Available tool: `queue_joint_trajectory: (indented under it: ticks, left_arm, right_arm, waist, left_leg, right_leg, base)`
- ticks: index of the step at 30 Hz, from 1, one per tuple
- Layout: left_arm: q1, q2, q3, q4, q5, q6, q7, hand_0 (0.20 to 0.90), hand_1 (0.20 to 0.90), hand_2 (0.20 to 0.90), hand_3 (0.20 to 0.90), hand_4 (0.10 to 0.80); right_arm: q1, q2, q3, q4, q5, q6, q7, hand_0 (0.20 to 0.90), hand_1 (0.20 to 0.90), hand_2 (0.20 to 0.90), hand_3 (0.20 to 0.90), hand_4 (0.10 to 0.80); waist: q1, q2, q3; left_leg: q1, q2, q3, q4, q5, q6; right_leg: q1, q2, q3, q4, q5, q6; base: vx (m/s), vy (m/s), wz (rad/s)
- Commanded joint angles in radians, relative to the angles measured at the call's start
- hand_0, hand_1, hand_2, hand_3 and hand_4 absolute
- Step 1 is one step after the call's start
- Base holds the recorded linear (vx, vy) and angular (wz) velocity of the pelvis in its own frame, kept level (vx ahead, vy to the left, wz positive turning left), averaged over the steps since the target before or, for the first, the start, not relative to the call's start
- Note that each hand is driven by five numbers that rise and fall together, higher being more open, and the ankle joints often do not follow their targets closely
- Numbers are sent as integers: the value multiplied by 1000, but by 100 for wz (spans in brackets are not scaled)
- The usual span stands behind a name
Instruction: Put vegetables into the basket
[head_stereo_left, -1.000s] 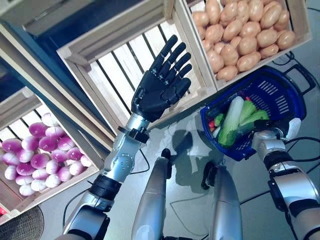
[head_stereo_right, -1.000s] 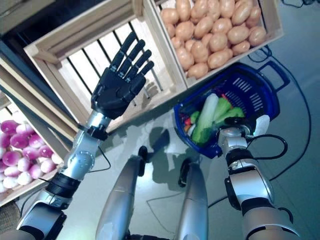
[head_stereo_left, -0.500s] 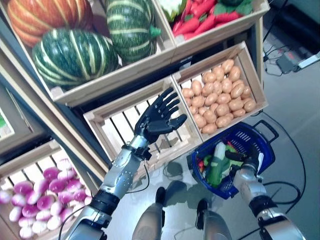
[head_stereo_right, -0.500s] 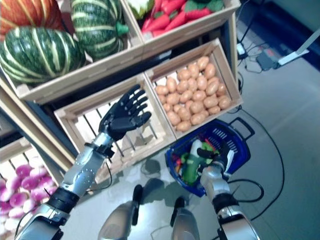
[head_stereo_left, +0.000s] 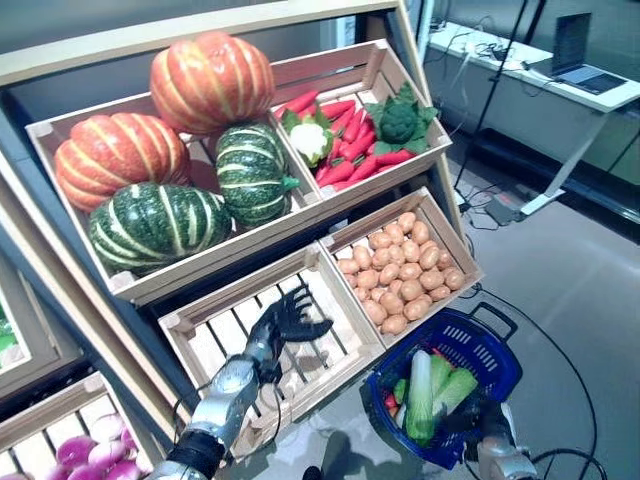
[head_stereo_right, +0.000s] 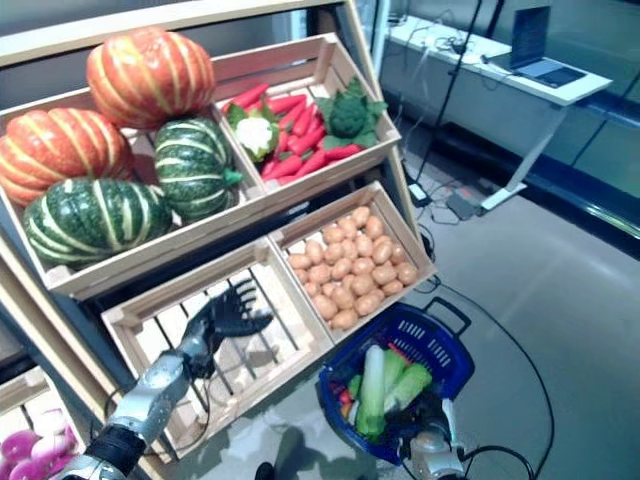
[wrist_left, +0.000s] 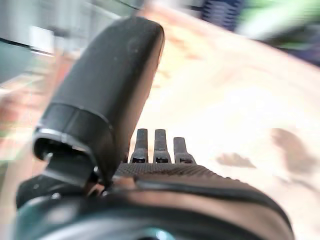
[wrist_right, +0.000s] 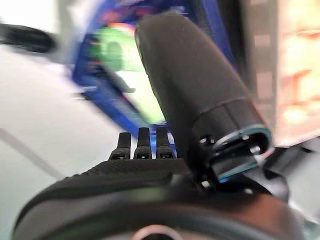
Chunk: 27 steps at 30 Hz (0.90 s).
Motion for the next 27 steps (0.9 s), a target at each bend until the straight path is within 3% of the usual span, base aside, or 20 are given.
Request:
queue_joint_trajectory:
  ticks: [1, 3, 4, 8, 27]
  left_arm:
    - [-43, -43, 5, 163, 155, -26, 2, 900, 900, 900, 900, 800]
    - [-47, -61, -6, 306, 281, -39, 39, 900, 900, 900, 900, 800]
    - [-40, -74, -19, 409, 317, 2, 41, 900, 900, 900, 900, 800]
    - [-13, -103, -2, 541, 358, 20, 40, 900, 900, 900, 900, 800]
    - [31, -119, -34, 573, 489, 31, 2, 900, 900, 900, 900, 800]
  right_arm:
    - [-9, -18, 40, 96, -73, 10, 72, 900, 900, 900, 900, 800]
    - [-14, -4, 29, 169, -47, 37, 90, 900, 900, 900, 900, 800]
    - [-19, 7, 17, 221, -33, 56, 84, 900, 900, 900, 900, 800]
    - [-29, 10, -10, 273, -25, 72, 97, 900, 900, 900, 900, 800]
    - [-35, 37, -24, 300, -49, 33, 126, 900, 900, 900, 900, 800]
  waist:
    - [3, 16, -26]
    - [-3, 18, -23]
    - [-8, 21, -18]
    - [-16, 27, -20]
    - [-6, 33, -45]
  left_leg:
    - [-19, 40, 36, 2, -36, -36]
    - [-17, 45, 46, 2, -36, -37]
    - [-14, 49, 50, 2, -36, -37]
    - [8, 54, 54, 2, -45, -39]
    - [39, 59, 44, 2, -59, -40]
  right_leg:
    - [-61, -21, -18, 25, 76, -13]
    - [-62, -21, -14, 24, 72, -12]
    - [-59, -19, -9, 25, 68, -12]
    - [-32, -18, -2, 12, 59, -15]
    - [-3, -24, -5, 16, 39, -20]
  base:
    - [30, -6, -20]
    - [35, -5, -19]
    - [69, 3, -18]
    - [121, 8, -13]
    - [71, 1, -3]
